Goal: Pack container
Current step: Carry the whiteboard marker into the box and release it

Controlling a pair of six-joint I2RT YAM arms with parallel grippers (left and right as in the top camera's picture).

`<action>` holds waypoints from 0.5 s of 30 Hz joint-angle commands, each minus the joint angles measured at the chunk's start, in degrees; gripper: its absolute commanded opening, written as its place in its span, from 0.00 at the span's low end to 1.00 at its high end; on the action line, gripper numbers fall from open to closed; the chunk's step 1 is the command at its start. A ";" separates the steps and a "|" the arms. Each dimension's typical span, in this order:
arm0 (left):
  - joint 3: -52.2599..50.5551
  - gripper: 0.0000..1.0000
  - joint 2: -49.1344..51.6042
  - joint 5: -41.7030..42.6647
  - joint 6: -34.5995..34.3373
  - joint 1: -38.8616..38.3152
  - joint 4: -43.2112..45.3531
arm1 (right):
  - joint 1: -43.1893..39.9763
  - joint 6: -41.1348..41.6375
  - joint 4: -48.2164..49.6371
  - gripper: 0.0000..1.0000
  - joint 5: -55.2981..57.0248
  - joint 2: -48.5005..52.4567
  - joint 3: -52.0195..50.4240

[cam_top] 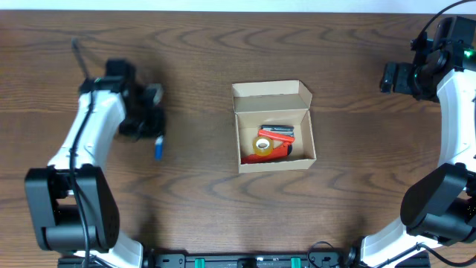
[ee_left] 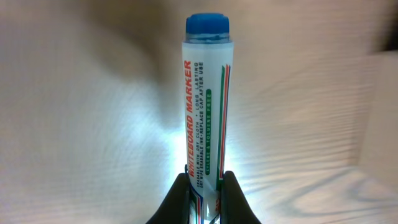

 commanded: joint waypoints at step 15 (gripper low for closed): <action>18.01 0.06 0.02 -8.13 47.80 -35.95 1.20 | -1.16 -0.70 0.33 0.99 0.44 -0.68 -0.11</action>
